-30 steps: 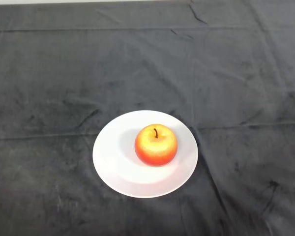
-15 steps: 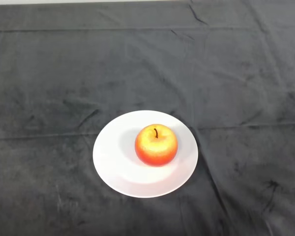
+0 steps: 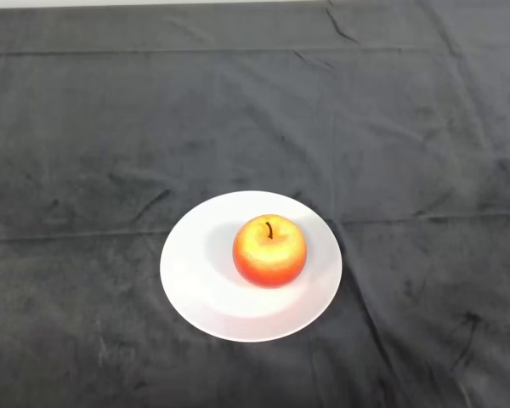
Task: Move the apple to the plate
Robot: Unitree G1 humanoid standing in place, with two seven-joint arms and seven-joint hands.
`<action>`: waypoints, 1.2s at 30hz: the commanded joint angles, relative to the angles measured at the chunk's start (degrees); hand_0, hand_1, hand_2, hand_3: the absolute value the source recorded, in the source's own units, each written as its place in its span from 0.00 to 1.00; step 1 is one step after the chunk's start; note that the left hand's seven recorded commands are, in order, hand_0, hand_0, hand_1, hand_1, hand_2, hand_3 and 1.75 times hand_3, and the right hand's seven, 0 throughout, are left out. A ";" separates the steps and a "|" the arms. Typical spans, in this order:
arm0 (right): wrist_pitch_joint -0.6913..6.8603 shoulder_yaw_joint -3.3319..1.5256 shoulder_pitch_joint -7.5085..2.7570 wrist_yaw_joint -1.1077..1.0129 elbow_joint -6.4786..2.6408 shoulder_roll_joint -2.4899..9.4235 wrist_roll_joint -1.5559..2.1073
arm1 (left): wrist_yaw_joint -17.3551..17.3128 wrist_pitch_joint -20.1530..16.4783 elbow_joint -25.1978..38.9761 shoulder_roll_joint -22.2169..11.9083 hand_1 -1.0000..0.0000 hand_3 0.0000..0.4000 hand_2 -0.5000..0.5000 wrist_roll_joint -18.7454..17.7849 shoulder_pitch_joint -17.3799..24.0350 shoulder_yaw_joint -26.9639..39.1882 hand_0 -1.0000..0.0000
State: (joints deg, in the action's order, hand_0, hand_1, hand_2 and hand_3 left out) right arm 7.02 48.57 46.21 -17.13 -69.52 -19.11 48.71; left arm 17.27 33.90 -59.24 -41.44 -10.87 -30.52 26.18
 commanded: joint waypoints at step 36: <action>-0.51 1.08 1.57 -0.50 0.50 -1.55 0.80 | -0.21 1.39 -5.61 -3.80 1.00 0.00 0.50 0.28 -1.72 3.03 1.00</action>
State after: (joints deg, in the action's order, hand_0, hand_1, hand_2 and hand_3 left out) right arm 7.02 48.58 46.22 -17.13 -69.52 -19.11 48.71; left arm 17.08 34.04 -61.97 -41.73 -10.88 -30.53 28.05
